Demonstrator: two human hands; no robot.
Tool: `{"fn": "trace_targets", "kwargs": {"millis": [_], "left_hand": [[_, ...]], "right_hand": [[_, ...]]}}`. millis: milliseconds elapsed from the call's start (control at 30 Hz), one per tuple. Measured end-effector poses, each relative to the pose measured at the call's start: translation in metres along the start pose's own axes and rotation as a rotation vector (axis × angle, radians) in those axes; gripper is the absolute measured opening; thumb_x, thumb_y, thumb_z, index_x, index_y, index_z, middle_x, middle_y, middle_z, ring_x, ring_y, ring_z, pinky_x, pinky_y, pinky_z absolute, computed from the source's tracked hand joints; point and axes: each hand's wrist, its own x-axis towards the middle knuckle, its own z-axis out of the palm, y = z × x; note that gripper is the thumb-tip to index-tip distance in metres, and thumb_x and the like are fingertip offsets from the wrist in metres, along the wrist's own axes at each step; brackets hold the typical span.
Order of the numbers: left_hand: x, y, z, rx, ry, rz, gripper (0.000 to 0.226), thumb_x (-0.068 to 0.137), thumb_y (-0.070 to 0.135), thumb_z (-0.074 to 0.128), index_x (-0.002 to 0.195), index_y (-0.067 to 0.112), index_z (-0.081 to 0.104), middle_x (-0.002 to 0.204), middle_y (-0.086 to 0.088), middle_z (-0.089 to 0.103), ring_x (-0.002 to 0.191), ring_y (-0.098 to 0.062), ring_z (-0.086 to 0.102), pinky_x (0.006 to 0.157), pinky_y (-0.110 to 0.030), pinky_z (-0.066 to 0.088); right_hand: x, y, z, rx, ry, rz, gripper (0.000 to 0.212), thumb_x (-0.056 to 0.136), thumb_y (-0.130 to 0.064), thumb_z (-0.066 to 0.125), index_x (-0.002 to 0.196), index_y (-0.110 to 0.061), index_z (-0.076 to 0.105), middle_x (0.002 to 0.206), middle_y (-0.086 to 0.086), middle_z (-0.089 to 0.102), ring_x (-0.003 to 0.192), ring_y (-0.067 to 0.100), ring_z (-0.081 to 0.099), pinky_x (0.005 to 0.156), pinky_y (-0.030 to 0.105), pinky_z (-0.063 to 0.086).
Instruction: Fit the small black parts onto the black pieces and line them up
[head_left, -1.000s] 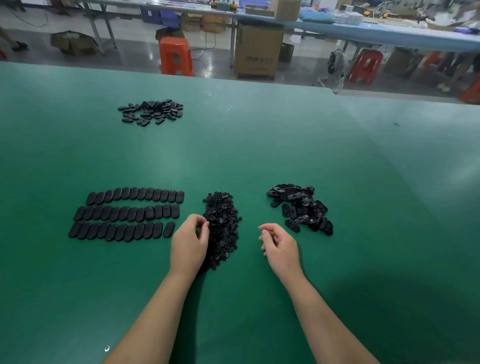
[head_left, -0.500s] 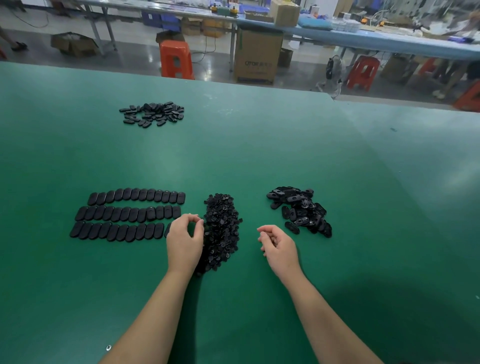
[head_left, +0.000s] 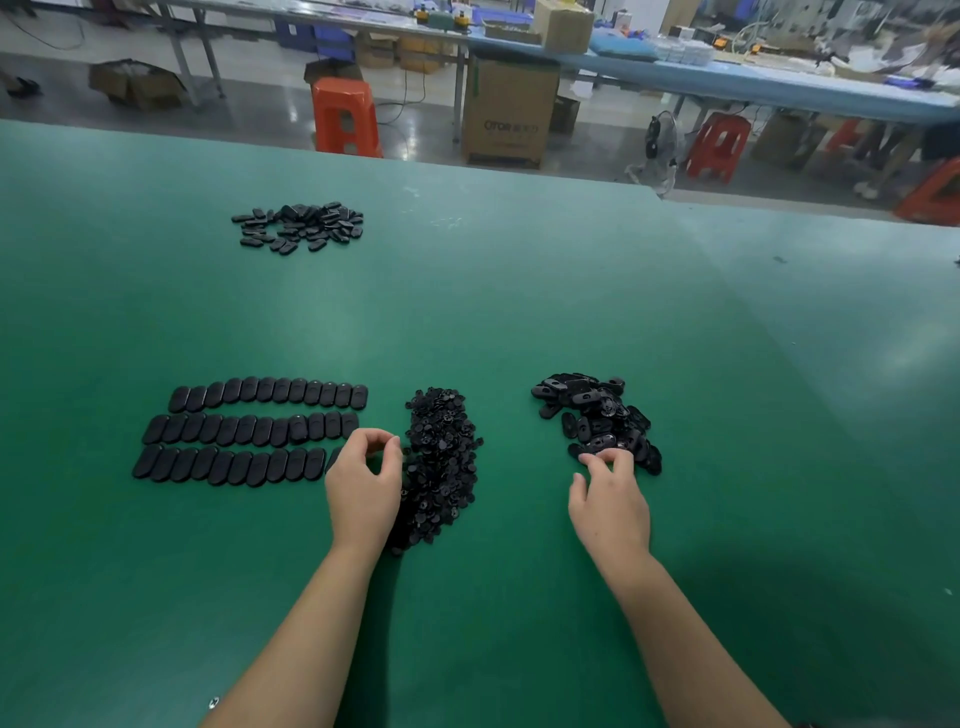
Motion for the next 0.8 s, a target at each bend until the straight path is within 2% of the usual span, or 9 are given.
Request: {"fn": "trace_targets", "kwargs": {"millis": [233,400,567,800], "left_hand": [[-0.001,0.002,-0.001,0.008,-0.028,-0.004,0.015,0.095,0.022,0.064,0.083,0.030,0.061,0.082,0.013,0.066,0.084,0.004,0.059,0.066,-0.014,0.041],[-0.001,0.002,-0.002,0.019,-0.032,-0.005,0.016,0.095,0.021,0.064,0.082,0.030,0.060,0.081,0.013,0.066,0.082,0.003,0.059,0.065,-0.015,0.042],[-0.001,0.002,-0.001,0.026,-0.035,-0.004,0.016,0.096,0.022,0.064,0.082,0.030,0.060,0.080,0.013,0.066,0.082,0.003,0.059,0.064,-0.013,0.041],[0.000,0.002,-0.001,0.027,-0.027,-0.004,0.017,0.095,0.021,0.064,0.081,0.031,0.060,0.079,0.014,0.066,0.080,0.002,0.060,0.062,-0.009,0.040]], "right_hand": [[-0.002,-0.008,0.006,0.025,-0.052,-0.120,0.032,0.102,-0.031,0.053,0.130,-0.021,0.064,0.127,-0.008,0.051,0.103,0.011,0.055,0.072,0.023,0.039],[-0.001,-0.021,0.011,0.015,-0.037,-0.194,0.025,0.102,-0.033,0.056,0.122,-0.022,0.066,0.125,-0.011,0.058,0.112,0.009,0.053,0.073,0.021,0.043],[0.005,-0.029,0.012,-0.002,-0.016,-0.188,0.022,0.102,-0.036,0.057,0.117,-0.023,0.066,0.114,-0.009,0.064,0.104,0.010,0.058,0.074,0.025,0.051],[0.002,-0.032,0.015,0.056,0.075,-0.224,0.027,0.106,-0.021,0.051,0.124,-0.015,0.069,0.108,-0.001,0.072,0.095,0.016,0.067,0.078,0.027,0.053]]}}
